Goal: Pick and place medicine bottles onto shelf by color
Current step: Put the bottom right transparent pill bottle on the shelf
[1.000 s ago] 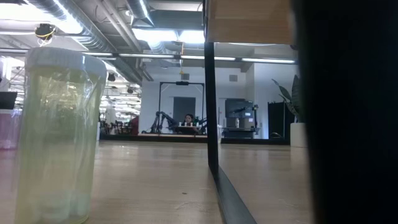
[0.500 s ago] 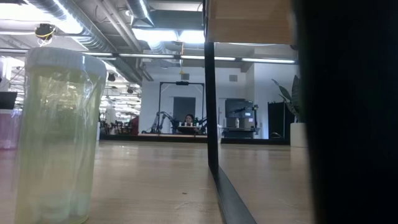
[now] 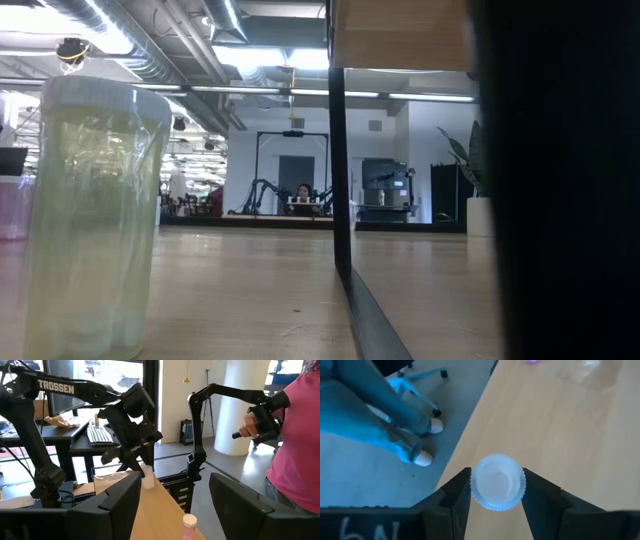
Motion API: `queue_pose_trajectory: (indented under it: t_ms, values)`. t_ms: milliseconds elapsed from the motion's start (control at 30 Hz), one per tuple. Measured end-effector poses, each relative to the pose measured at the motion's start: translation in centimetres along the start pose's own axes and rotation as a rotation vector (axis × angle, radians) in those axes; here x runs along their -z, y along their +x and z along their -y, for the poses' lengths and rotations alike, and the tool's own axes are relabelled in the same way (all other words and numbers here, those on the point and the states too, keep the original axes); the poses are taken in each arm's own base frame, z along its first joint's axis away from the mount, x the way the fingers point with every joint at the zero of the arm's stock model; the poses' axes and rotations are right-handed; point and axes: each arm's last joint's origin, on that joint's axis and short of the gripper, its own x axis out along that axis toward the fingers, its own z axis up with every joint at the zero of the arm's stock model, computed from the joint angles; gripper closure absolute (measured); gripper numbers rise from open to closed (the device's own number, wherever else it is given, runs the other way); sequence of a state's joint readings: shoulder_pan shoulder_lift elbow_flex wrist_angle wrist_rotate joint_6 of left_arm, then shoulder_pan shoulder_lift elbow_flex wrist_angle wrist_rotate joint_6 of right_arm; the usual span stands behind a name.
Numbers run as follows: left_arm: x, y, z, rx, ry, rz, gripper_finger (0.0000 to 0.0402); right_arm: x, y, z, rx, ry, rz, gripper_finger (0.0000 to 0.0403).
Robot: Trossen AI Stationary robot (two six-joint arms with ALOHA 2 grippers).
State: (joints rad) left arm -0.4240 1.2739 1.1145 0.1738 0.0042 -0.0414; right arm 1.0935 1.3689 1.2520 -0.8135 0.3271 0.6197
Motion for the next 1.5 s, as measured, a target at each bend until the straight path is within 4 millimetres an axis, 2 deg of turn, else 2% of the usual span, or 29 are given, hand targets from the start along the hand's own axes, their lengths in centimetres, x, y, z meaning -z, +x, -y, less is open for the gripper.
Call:
queue_pose_trajectory:
  t_ms: [367, 867, 1233, 1500]
  values:
    - [0.0, 0.0, 0.0, 0.000, 0.000, -0.004, 0.0173, 0.6, 1.9, -0.3, 0.023, -0.019, -0.057, 0.0246]
    - [0.0, 0.0, 0.0, 0.001, 0.000, -0.004, 0.0173, 0.6, 1.9, -0.3, 0.025, -0.024, -0.057, 0.0244]
    - [0.0, 0.0, 0.0, 0.001, 0.000, -0.004, 0.0173, 0.6, 1.9, -0.3, 0.029, -0.045, -0.054, 0.0187]
    - [0.0, 0.0, 0.0, 0.001, 0.000, -0.004, 0.0173, 0.5, 1.9, -0.6, -0.025, -0.060, -0.066, 0.0183]
